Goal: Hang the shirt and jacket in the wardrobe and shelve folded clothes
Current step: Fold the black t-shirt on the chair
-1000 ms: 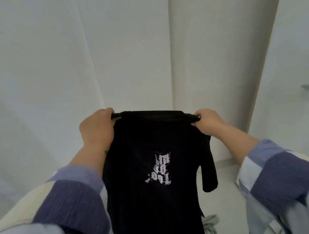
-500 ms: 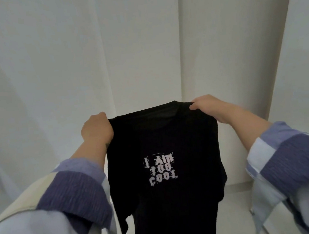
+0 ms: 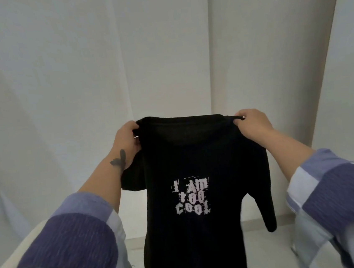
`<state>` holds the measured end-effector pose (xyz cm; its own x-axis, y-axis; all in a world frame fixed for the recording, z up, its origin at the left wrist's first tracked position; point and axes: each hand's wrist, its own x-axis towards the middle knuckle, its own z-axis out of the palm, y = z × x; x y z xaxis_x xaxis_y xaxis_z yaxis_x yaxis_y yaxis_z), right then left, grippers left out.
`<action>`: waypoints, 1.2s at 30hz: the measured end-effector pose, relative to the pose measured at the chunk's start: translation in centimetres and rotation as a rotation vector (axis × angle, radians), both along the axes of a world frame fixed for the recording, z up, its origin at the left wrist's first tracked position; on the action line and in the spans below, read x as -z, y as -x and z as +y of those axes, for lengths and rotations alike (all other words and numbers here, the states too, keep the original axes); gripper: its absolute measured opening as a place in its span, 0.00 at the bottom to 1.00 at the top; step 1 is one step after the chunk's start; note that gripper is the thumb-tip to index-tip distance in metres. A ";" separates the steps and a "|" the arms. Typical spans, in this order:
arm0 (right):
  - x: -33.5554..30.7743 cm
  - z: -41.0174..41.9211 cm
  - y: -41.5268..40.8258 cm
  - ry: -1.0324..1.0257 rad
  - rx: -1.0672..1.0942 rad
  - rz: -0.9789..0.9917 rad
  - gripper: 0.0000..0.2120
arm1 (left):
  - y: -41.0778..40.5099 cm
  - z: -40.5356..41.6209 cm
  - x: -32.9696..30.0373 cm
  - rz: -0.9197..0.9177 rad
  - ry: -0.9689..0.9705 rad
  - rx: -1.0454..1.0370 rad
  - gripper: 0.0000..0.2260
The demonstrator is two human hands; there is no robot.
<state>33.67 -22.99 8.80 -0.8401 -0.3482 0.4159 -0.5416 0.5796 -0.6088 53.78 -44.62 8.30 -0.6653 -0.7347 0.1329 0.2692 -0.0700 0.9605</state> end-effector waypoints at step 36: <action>2.6 -5.0 -1.0 0.624 -0.524 -1.013 0.17 | 2.4 -1.7 1.6 -0.225 -0.097 0.452 0.14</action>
<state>34.70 -27.95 6.16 -0.6976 -0.7080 -0.1097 0.2405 -0.0871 -0.9667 51.42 -46.32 6.72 -0.9235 -0.3691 -0.1047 -0.0214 -0.2231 0.9746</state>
